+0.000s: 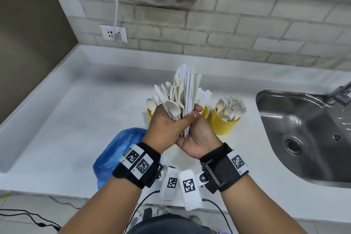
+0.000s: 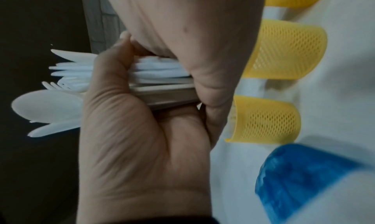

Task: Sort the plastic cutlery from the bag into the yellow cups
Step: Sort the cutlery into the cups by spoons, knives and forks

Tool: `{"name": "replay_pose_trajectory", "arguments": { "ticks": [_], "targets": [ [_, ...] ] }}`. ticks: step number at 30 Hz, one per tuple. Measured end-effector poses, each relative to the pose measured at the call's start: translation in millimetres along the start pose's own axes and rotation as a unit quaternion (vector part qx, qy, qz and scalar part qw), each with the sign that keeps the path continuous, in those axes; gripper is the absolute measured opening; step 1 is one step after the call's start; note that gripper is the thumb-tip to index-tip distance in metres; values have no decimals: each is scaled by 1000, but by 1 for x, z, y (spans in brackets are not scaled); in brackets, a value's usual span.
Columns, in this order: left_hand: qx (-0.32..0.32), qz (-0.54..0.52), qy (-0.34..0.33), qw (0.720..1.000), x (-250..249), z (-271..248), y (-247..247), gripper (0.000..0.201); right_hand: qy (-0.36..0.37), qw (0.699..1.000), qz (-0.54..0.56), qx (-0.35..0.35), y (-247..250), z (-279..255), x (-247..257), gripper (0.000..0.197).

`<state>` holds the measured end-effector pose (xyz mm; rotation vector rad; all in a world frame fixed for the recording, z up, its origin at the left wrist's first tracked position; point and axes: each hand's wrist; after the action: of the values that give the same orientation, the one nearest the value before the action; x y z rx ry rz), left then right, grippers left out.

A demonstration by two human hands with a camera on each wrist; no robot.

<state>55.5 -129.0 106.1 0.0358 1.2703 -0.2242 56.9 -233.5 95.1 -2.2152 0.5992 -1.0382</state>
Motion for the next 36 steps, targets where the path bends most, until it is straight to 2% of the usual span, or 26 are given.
{"name": "replay_pose_trajectory", "arguments": {
  "ticks": [3,5,7,10,12,14,17,22,25,29,31,34,36],
  "targets": [
    [3,-82,28,996,8,4,-13,12,38,996,-57,-55,22,-6,15,36],
    [13,-137,57,989,14,7,-22,12,107,982,-127,-90,36,-16,27,29],
    [12,-174,79,981,19,8,-31,15,186,956,-191,-124,46,-29,43,20],
    [28,-185,93,978,23,8,-47,22,274,916,-262,-128,56,-47,66,13],
    [48,-173,98,979,24,6,-57,29,308,873,-355,-128,59,-56,79,15],
    [56,-160,105,980,26,3,-66,27,339,839,-403,-134,63,-63,88,12],
    [57,-143,109,982,29,-2,-76,23,367,814,-421,-158,72,-64,94,14],
    [47,-110,117,986,34,-7,-83,21,370,814,-401,-201,89,-65,97,17],
    [33,-86,129,987,36,-11,-86,18,385,826,-353,-209,93,-67,105,18],
    [30,-85,132,987,37,-14,-90,26,402,865,-227,-195,95,-74,122,15],
    [30,-94,135,986,36,-14,-91,24,417,875,-166,-182,94,-80,129,11],
    [39,-96,128,986,33,-15,-93,19,421,877,-150,-178,99,-84,134,11],
    [45,-92,121,987,31,-16,-95,18,400,886,-173,-159,102,-83,130,11]
  ]
}}
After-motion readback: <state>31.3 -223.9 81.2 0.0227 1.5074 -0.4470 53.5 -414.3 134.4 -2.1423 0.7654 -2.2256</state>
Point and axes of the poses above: each hand's wrist, its own z-axis towards the middle knuckle, its own y-axis out of the back of the hand, x = y × z, and after that the axes turned 8 degrees about -y, right-handed
